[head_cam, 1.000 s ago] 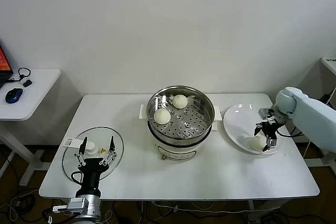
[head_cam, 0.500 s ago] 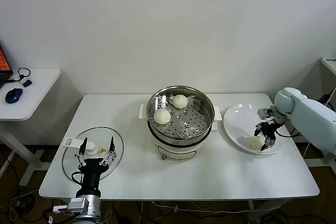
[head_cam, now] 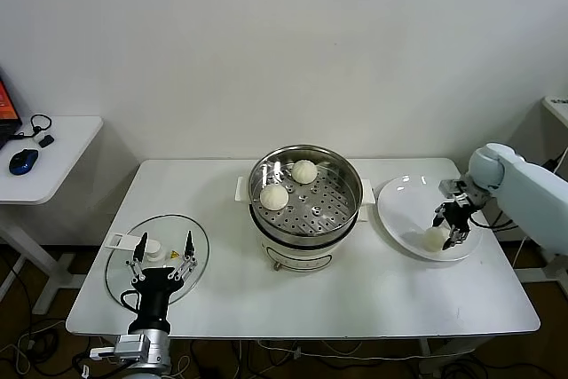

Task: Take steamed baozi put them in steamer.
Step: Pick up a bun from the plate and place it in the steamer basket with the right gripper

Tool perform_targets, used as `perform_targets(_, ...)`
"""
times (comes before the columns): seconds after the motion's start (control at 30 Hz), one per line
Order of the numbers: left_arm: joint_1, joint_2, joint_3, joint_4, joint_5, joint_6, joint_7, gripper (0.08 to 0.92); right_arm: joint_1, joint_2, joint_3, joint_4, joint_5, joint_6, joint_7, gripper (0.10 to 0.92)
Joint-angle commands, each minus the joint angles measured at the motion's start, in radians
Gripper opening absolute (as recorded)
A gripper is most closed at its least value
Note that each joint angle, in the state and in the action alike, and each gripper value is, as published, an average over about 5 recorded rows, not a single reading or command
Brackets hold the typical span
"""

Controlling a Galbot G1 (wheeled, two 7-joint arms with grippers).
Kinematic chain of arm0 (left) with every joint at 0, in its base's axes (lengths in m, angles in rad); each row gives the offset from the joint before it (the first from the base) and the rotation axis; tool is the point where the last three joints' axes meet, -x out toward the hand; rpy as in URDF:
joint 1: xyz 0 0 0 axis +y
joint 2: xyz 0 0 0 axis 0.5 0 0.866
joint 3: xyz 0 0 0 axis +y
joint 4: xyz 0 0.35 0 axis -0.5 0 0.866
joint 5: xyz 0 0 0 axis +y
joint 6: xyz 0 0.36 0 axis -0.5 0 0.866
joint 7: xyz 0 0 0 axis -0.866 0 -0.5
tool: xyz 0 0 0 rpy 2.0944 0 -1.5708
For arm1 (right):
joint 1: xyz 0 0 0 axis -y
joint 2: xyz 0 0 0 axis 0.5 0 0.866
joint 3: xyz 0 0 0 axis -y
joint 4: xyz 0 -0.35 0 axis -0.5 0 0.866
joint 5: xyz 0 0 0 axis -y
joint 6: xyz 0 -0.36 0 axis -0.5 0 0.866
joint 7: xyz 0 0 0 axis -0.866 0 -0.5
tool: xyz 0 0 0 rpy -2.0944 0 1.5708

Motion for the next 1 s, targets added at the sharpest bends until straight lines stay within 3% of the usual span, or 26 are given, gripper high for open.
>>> perform_targets(0.03,-0.002,0.002,0.002,-0.001,0.001,0.002,0.001,0.823,0.227,-0.042,-0.161,0.158,0.076,0.036,-0.007,0.617)
perform_targets(0.5,0.004,0.002,0.000,-0.011,0.006,0.002,0.001,0.823,0.685,0.064,-0.388,0.426,0.121,0.210,-0.021,0.611)
perform_targets(1.0,0.006,0.002,-0.013,-0.019,0.004,0.001,0.000,0.823,0.745,0.241,-0.380,0.625,0.146,0.255,0.001,0.611)
